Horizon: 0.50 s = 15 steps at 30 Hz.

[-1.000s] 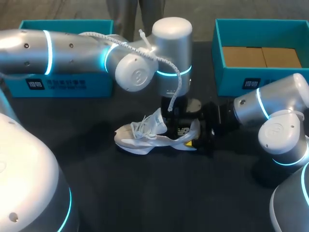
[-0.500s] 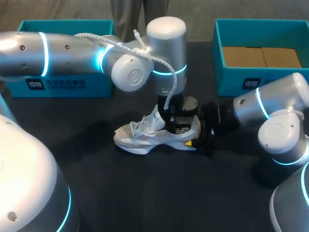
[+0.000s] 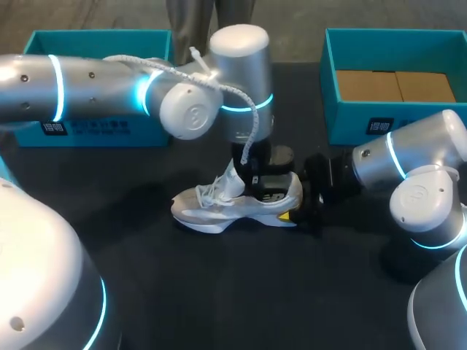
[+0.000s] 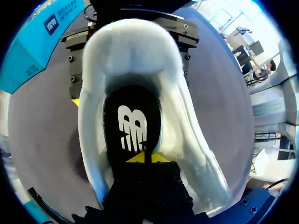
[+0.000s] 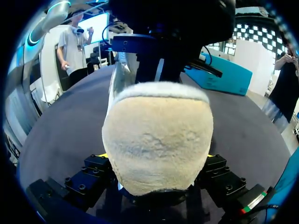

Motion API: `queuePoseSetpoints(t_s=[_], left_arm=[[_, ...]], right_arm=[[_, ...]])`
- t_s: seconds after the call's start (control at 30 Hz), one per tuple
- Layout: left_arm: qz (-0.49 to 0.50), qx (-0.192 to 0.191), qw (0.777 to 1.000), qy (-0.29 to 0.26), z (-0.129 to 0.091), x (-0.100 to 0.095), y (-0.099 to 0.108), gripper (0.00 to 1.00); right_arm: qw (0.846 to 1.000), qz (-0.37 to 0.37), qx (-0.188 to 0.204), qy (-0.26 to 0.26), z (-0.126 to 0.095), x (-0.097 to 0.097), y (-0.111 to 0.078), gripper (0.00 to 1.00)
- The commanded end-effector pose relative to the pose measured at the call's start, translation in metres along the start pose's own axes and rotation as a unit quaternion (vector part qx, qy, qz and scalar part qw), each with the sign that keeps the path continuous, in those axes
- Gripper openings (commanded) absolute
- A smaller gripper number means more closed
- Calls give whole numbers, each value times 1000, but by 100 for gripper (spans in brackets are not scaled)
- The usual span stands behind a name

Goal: Take the shoe out of the shoebox, open the shoe tongue, remove and reinsert the insole, then place the shoe into the shoebox

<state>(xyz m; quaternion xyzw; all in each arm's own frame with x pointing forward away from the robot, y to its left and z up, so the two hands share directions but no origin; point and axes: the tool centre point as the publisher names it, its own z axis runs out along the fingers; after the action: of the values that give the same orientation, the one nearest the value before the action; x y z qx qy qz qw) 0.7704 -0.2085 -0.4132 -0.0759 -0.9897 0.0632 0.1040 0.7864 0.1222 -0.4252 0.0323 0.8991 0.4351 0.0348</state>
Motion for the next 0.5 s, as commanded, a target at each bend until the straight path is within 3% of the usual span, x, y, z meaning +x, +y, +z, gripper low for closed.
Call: queuePoseSetpoints(t_s=[0.03, 0.27, 0.5], left_arm=[[6, 20, 1000, 9, 3, 5, 15, 0], [24, 39, 998, 43, -7, 7, 14, 0], [45, 81, 993, 67, -23, 8, 15, 0]], right_arm=[[1000, 1, 3, -1, 1, -2, 0, 0], [1000, 1, 3, -1, 1, -2, 0, 0], [1000, 1, 3, -1, 1, -2, 0, 0]])
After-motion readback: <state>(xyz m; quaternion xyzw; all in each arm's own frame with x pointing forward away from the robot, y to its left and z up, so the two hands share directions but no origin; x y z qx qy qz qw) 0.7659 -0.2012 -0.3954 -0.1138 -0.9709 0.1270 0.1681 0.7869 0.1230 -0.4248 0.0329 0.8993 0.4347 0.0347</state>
